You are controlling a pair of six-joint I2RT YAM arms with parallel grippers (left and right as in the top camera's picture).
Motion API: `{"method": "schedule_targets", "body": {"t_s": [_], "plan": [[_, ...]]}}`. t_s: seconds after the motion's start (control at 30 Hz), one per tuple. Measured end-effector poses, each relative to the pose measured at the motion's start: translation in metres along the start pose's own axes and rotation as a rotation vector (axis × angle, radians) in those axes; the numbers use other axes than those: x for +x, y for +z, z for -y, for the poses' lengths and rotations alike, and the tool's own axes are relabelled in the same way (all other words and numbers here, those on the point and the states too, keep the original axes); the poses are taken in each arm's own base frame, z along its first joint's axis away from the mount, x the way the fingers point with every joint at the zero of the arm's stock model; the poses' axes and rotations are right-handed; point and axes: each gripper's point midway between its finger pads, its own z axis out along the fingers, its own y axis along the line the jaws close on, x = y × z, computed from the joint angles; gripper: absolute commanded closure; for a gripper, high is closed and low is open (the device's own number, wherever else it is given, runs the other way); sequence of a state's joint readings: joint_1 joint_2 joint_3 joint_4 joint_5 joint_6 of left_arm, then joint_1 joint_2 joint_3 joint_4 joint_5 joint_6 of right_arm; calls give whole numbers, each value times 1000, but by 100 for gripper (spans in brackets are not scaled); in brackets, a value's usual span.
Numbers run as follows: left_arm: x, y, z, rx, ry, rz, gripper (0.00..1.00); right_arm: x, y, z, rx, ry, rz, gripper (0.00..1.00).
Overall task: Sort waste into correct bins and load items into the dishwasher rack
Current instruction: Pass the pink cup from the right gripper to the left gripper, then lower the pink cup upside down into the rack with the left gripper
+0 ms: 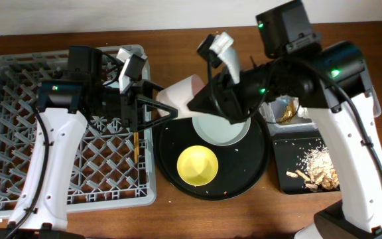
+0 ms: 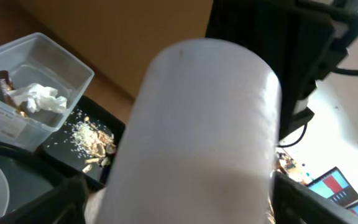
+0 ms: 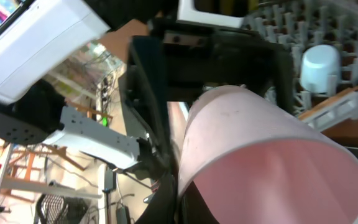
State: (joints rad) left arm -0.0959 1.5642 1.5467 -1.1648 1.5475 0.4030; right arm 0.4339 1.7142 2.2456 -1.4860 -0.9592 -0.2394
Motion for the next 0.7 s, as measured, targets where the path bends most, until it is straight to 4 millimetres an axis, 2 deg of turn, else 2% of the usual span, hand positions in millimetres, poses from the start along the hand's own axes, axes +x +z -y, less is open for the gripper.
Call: {"method": "schedule_targets", "body": {"t_s": [0.13,0.17,0.23,0.33,0.43,0.6,0.67,0.7], "plan": [[0,3,3,19,7,-3,29,0,2,0,8,-10,-5,96],[0,3,4,20,7,-3,35,0,2,1,9,-12,-4,96],[0,3,5,21,13,-2,39,0,1,2,17,-13,-3,91],[-1,2,6,18,26,2,57,-1,-1,6,31,-13,1,84],[-1,0,6,15,27,5,58,0,1,6,36,-19,-6,75],[-8,-22,-7,-65,19,46,58,0,-6,17,78,-5,0,64],[-7,-37,-23,-165,-13,51,59,0,-13,26,104,11,13,63],[-4,-47,-36,-244,-51,45,59,0,-24,37,137,37,28,63]]}}
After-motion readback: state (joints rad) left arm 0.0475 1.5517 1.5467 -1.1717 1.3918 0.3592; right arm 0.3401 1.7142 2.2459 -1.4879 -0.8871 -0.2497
